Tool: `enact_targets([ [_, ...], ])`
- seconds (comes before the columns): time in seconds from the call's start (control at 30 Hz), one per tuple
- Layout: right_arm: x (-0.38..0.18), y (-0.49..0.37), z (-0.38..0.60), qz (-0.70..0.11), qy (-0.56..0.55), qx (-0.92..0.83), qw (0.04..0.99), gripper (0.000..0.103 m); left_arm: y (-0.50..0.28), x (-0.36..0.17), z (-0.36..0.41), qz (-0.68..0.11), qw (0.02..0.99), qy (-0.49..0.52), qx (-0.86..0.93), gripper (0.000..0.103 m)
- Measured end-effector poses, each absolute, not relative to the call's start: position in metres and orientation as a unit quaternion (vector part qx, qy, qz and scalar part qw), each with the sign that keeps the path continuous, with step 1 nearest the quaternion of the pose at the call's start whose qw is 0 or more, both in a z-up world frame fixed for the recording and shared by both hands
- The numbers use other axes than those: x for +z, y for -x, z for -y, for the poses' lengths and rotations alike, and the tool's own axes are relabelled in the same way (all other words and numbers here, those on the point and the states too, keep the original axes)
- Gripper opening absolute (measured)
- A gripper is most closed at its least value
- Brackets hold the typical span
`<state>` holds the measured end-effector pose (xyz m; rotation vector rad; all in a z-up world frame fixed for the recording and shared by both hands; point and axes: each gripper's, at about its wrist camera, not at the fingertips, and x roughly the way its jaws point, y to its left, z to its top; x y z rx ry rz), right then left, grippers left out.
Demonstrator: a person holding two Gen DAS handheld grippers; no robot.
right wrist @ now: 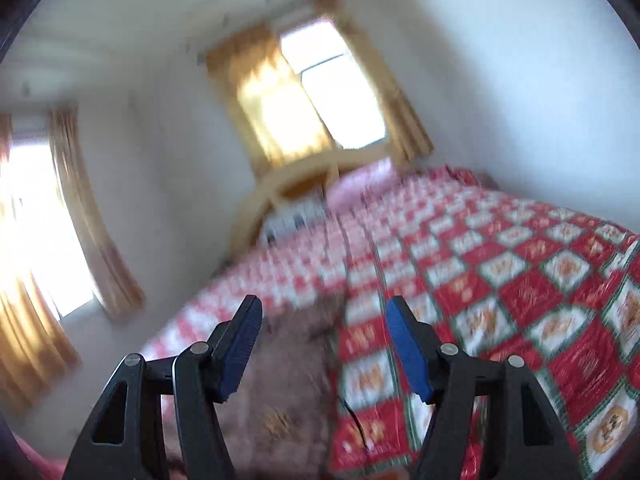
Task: Fold small clothes
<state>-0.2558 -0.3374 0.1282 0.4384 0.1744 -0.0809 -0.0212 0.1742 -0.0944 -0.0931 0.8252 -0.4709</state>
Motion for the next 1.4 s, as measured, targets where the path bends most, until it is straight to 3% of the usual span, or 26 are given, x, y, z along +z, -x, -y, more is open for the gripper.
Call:
enact_targets([
  [0.17, 0.194, 0.320, 0.332, 0.034, -0.128, -0.117, 0.984, 0.066, 0.023, -0.095, -0.167, -0.393, 0.888, 0.039, -0.235, 0.086],
  [0.23, 0.208, 0.348, 0.339, 0.087, -0.159, -0.082, 0.980, 0.066, 0.024, -0.094, -0.162, -0.393, 0.883, 0.045, -0.252, 0.083],
  [0.33, 0.204, 0.366, 0.363, 0.140, -0.275, 0.025, 0.951, 0.066, 0.026, -0.093, -0.155, -0.393, 0.880, 0.048, -0.261, 0.068],
  [0.43, 0.189, 0.320, 0.361, 0.001, -0.272, 0.025, 0.962, 0.066, 0.025, -0.093, -0.155, -0.396, 0.881, 0.049, -0.253, 0.059],
  [0.5, 0.162, 0.282, 0.341, -0.089, -0.222, -0.023, 0.971, 0.066, 0.021, -0.092, -0.161, -0.401, 0.878, 0.070, -0.253, 0.039],
  [0.6, 0.097, 0.220, 0.320, -0.212, -0.234, 0.020, 0.949, 0.066, 0.014, -0.097, -0.172, -0.413, 0.867, 0.116, -0.253, 0.019],
  [0.67, 0.047, 0.184, 0.306, -0.299, -0.257, 0.054, 0.917, 0.066, 0.012, -0.100, -0.178, -0.415, 0.863, 0.134, -0.256, 0.018],
  [0.73, 0.003, 0.164, 0.285, -0.366, -0.246, 0.063, 0.895, 0.057, 0.012, -0.100, -0.177, -0.416, 0.861, 0.138, -0.257, 0.017],
  [0.77, -0.013, 0.162, 0.276, -0.385, -0.238, 0.070, 0.889, 0.048, 0.012, -0.100, -0.176, -0.417, 0.862, 0.136, -0.256, 0.018],
  [0.83, -0.042, 0.152, 0.264, -0.433, -0.229, 0.086, 0.868, 0.047, 0.013, -0.099, -0.174, -0.417, 0.863, 0.133, -0.254, 0.021],
  [0.93, -0.056, 0.149, 0.251, -0.453, -0.218, 0.091, 0.860, 0.047, 0.013, -0.098, -0.169, -0.418, 0.862, 0.124, -0.259, 0.031],
  [1.0, -0.056, 0.148, 0.249, -0.462, -0.216, 0.093, 0.855, 0.047, 0.014, -0.095, -0.164, -0.420, 0.856, 0.126, -0.273, 0.050],
  [1.03, -0.057, 0.148, 0.250, -0.469, -0.224, 0.095, 0.849, 0.047, 0.013, -0.094, -0.163, -0.421, 0.855, 0.126, -0.276, 0.054],
  [1.13, -0.060, 0.156, 0.245, -0.479, -0.235, 0.101, 0.840, 0.047, 0.016, -0.093, -0.155, -0.416, 0.862, 0.098, -0.272, 0.056],
  [1.27, -0.081, 0.144, 0.250, -0.490, -0.248, 0.091, 0.831, 0.047, 0.017, -0.093, -0.156, -0.413, 0.865, 0.093, -0.271, 0.050],
  [1.33, -0.088, 0.137, 0.251, -0.492, -0.277, 0.108, 0.818, 0.047, 0.015, -0.094, -0.160, -0.419, 0.863, 0.098, -0.264, 0.039],
  [1.37, -0.090, 0.135, 0.250, -0.492, -0.285, 0.118, 0.814, 0.045, 0.013, -0.094, -0.163, -0.422, 0.863, 0.099, -0.258, 0.028],
  [1.4, -0.090, 0.132, 0.249, -0.490, -0.289, 0.122, 0.813, 0.035, 0.012, -0.095, -0.166, -0.424, 0.864, 0.102, -0.251, 0.016],
])
